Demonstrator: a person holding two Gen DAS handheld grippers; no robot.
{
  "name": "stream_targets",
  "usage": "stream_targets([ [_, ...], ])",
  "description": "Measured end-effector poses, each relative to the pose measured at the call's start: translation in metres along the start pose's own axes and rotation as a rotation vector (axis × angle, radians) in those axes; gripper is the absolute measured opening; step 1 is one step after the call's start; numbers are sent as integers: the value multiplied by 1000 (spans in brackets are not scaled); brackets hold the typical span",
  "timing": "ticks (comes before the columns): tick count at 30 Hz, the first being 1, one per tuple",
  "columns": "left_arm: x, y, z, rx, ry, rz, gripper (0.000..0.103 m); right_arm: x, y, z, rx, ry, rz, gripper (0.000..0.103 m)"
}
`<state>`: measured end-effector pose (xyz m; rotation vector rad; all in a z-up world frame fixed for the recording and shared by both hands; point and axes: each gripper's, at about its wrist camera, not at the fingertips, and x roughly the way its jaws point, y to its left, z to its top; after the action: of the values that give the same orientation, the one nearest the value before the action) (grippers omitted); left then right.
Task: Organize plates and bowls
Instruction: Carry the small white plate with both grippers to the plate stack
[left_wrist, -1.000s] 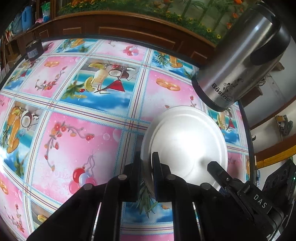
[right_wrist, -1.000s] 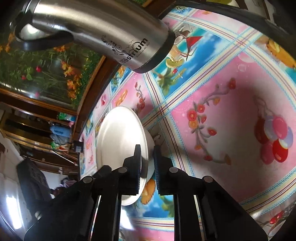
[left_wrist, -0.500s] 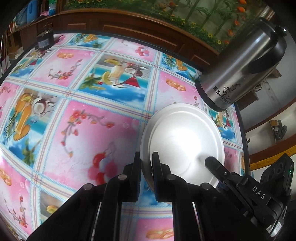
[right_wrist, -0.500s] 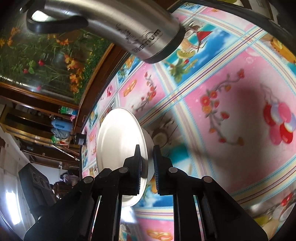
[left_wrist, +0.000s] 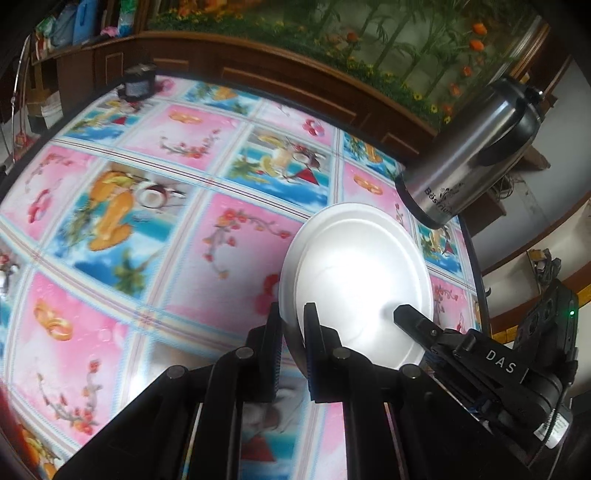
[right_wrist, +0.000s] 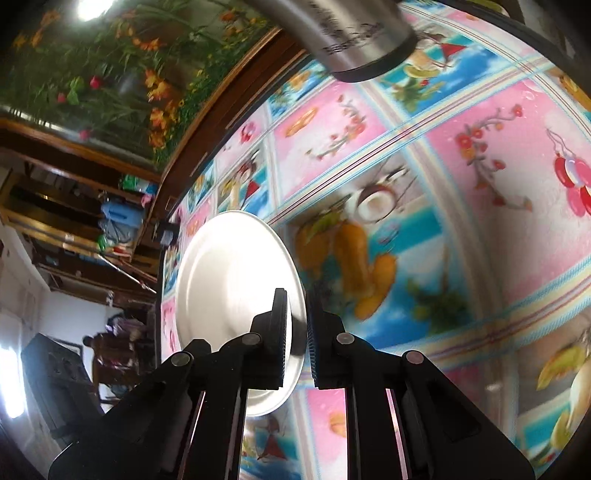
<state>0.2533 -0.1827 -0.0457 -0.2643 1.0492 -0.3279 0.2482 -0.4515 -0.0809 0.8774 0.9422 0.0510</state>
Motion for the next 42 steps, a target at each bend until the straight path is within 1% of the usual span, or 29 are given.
stream_targets([
  [4, -18, 7, -11, 24, -61, 18, 9, -7, 12, -22, -40, -7, 6, 11],
  [9, -51, 12, -33, 85, -178, 61, 9, -15, 23, -51, -73, -6, 24, 11],
  [11, -64, 14, -40, 108, -221, 77, 9, -22, 31, -62, -98, -18, 29, 11],
  [13, -77, 15, -48, 134, -260, 106, 9, -26, 38, -74, -112, -23, 42, 11],
  [18, -110, 20, -67, 178, -346, 139, 9, -34, 48, -102, -125, -20, 82, 11],
  [26, -149, 39, -92, 183, -424, 159, 9, -46, 71, -139, -157, -18, 131, 12],
  [30, -167, 49, -101, 184, -458, 177, 9, -50, 82, -150, -169, -14, 152, 12],
  [42, -200, 83, -112, 145, -524, 204, 9, -48, 125, -185, -240, 10, 174, 12],
])
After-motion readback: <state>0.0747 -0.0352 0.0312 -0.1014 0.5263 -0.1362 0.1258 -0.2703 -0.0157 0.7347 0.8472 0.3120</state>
